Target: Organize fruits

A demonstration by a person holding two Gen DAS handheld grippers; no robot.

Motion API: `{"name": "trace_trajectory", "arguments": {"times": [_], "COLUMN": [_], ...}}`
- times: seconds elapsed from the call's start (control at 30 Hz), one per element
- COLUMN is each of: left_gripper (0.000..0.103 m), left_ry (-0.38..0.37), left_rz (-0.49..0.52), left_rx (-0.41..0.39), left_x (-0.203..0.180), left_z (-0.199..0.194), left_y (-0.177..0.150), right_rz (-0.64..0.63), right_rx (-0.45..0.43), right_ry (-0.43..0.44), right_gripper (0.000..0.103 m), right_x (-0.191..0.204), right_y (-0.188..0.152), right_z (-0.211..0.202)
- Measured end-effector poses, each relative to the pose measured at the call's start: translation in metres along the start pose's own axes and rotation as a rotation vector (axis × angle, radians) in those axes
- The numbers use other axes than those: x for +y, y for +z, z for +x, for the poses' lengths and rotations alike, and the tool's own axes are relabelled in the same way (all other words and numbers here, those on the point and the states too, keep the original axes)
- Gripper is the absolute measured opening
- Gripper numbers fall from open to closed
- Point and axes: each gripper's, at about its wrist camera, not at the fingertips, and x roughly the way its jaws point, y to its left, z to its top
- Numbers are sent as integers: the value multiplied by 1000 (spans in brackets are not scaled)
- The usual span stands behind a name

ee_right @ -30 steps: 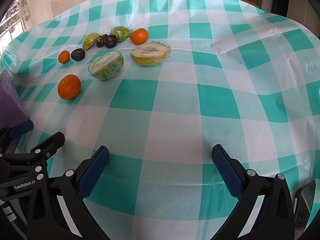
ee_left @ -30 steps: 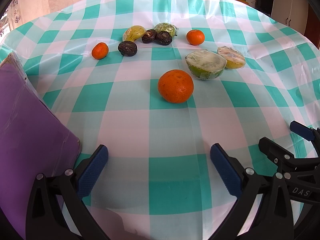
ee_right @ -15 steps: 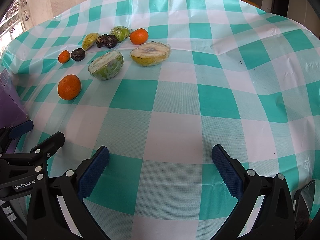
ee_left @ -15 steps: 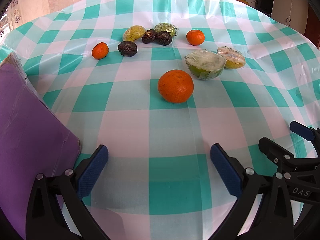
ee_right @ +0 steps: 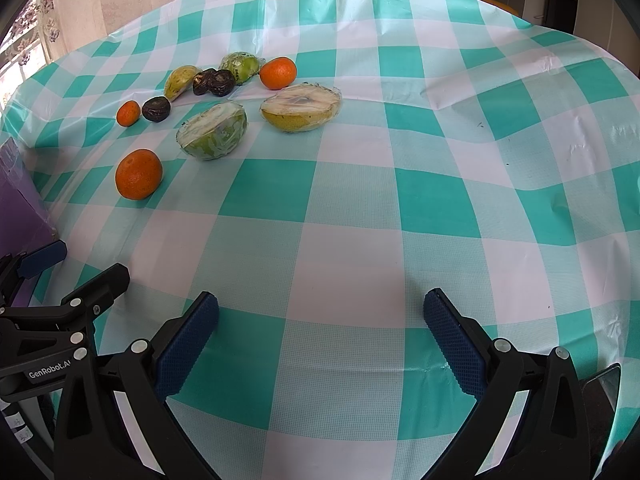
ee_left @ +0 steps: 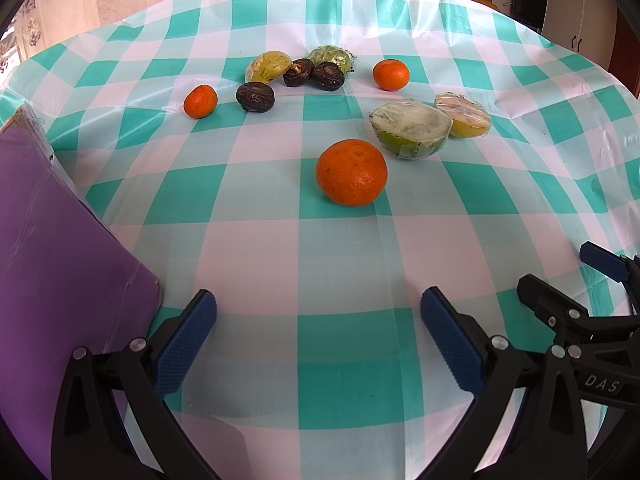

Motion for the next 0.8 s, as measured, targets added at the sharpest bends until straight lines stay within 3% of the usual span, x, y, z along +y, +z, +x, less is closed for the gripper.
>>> {"name": "trace_trajectory", "arguments": {"times": [0.8], "left_gripper": [102], "left_ry": [0], "left_rz": [0], "left_rx": [0], "left_x": [0], "left_z": [0], "left_y": [0], "right_rz": [0], "right_rx": [0], "right_ry": [0], "right_gripper": [99], "right_x": [-1], "right_y": [0], "right_z": [0]}}
